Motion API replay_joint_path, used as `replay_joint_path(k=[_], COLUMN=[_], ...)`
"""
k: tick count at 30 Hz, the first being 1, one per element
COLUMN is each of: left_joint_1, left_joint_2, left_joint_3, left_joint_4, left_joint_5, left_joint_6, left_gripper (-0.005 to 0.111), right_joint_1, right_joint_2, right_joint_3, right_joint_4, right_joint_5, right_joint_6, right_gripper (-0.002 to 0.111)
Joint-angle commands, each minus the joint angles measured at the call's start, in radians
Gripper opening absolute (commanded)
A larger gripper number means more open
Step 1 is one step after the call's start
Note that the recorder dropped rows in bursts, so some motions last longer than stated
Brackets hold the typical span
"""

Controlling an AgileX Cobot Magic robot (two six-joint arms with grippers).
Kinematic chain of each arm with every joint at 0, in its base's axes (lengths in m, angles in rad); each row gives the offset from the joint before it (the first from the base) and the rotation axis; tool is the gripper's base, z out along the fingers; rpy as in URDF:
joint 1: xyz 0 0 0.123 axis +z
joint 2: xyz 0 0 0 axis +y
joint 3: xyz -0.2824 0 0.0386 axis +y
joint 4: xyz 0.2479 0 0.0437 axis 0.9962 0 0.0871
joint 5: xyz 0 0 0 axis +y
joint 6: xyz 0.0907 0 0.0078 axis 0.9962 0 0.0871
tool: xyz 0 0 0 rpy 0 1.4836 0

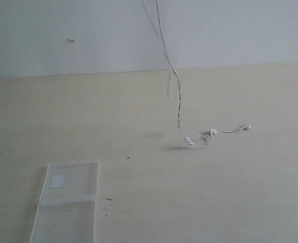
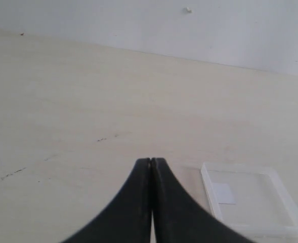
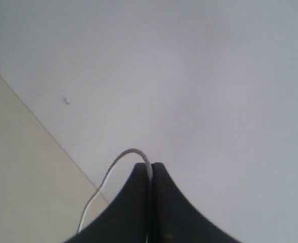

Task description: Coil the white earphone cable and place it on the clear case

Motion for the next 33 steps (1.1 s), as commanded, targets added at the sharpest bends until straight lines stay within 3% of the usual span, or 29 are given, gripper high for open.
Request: replay_joint_path(k=[1, 16, 24, 33], left_joint_1=[-0.001, -0.001, -0.001, -0.001], left_joint_2=[-0.005, -0.005, -0.005, -0.005], left_joint_3=[0.003, 0.003, 0.003, 0.003], left_joint_4=[0.002, 0.002, 0.002, 0.002], left_joint_5=[-0.005, -0.005, -0.005, -0.005], left_joint_6=[0.005, 0.005, 0.005, 0.005], left_gripper=[0.000, 0.000, 0.000, 0.000], right_joint_1=[-0.004, -0.004, -0.004, -0.004], right_joint_2=[-0.060, -0.100, -0.092, -0.012], right_joint_3=[-0.009, -0.009, -0.009, -0.009], right_joint_4=[-0.009, -0.045, 0.096, 0.118], right_joint_5=[-0.003, 0.060, 0.147, 0.213], right_joint_6=[-0.004, -0.004, -0.086, -0.092], right_gripper=[0.000, 0.000, 0.000, 0.000])
